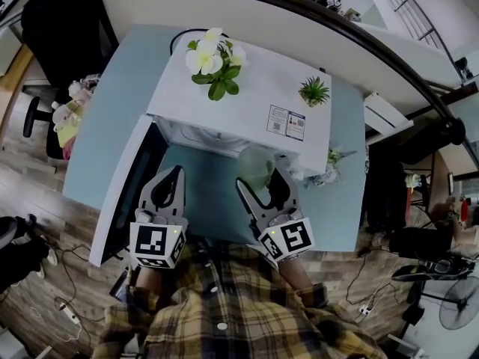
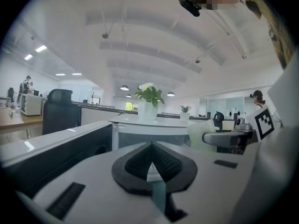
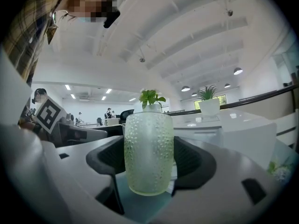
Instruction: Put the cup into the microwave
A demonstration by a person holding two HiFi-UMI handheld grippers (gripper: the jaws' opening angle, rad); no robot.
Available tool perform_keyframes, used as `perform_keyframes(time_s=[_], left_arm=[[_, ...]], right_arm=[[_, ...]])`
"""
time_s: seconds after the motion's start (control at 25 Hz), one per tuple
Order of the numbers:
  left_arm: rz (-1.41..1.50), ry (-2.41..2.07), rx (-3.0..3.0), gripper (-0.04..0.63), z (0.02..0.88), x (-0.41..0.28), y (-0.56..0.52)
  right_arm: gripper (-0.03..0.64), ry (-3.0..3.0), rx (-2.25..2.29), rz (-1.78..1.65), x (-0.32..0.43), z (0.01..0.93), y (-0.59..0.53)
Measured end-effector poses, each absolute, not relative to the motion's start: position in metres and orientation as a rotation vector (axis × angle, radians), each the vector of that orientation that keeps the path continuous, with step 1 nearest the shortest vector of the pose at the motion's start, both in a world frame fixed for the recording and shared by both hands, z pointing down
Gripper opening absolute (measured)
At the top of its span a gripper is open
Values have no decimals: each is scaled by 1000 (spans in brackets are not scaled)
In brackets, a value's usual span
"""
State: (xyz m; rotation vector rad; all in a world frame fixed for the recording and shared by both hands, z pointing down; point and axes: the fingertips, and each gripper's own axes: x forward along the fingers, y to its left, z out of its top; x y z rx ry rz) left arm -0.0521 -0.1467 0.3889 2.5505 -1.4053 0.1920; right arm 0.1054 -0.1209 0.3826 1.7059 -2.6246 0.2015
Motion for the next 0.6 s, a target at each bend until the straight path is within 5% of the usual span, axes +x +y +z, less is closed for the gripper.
perform_keyframes(time_s=[0.6], left_arm=[[209, -1357, 2529, -9, 401, -58, -148]], right_arm=[[331, -2616, 1636, 223, 83, 399, -131]])
